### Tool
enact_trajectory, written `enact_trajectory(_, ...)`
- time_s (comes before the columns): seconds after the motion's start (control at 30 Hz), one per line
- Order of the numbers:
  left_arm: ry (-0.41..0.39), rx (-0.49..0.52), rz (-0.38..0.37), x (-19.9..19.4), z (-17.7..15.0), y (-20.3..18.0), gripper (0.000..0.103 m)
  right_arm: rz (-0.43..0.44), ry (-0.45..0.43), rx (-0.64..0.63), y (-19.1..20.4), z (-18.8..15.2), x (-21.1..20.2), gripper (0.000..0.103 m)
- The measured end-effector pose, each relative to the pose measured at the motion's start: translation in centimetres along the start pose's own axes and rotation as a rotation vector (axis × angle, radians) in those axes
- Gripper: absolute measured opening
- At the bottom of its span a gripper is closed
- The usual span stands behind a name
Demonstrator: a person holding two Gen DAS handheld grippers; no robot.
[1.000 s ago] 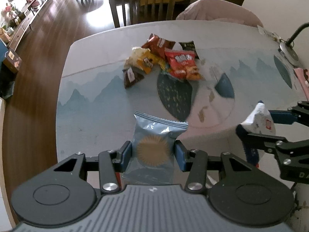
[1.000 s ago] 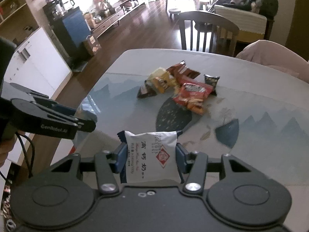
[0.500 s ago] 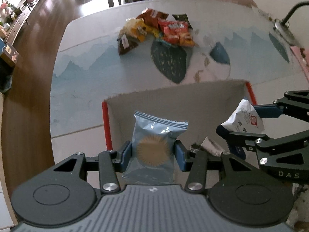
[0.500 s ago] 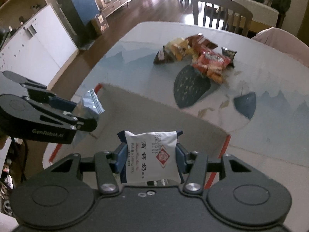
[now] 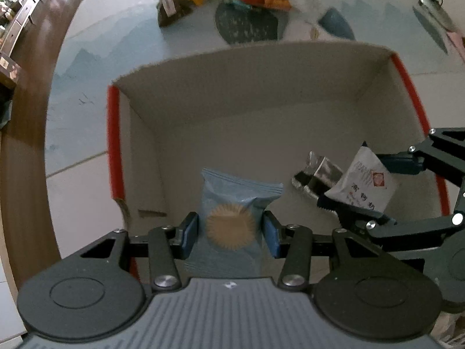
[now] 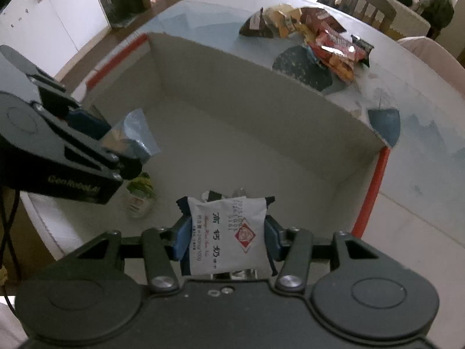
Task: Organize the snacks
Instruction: 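Open the right tool over the box while the left tool releases the blue cookie packet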
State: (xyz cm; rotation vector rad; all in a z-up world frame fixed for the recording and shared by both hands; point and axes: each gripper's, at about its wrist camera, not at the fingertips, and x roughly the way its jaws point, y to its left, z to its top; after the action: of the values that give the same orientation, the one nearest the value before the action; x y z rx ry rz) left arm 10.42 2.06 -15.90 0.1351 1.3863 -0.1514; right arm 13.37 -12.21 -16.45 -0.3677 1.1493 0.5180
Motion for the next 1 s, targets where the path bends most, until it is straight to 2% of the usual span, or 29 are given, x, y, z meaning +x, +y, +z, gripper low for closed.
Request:
enact_trajectory(0.4,0.042,0.004,0.015,2.6,-0.9,-1.1,0.047,-0.002,0.034,0.031,0.0,-1.1,1.7,0.051)
enact_trajectory(1.0,0.052,-0.032,-0.007,2.9,-0.3,0.2,0.050,-0.003,0.026,0.064,0.1,-1.4,2.3,0.053)
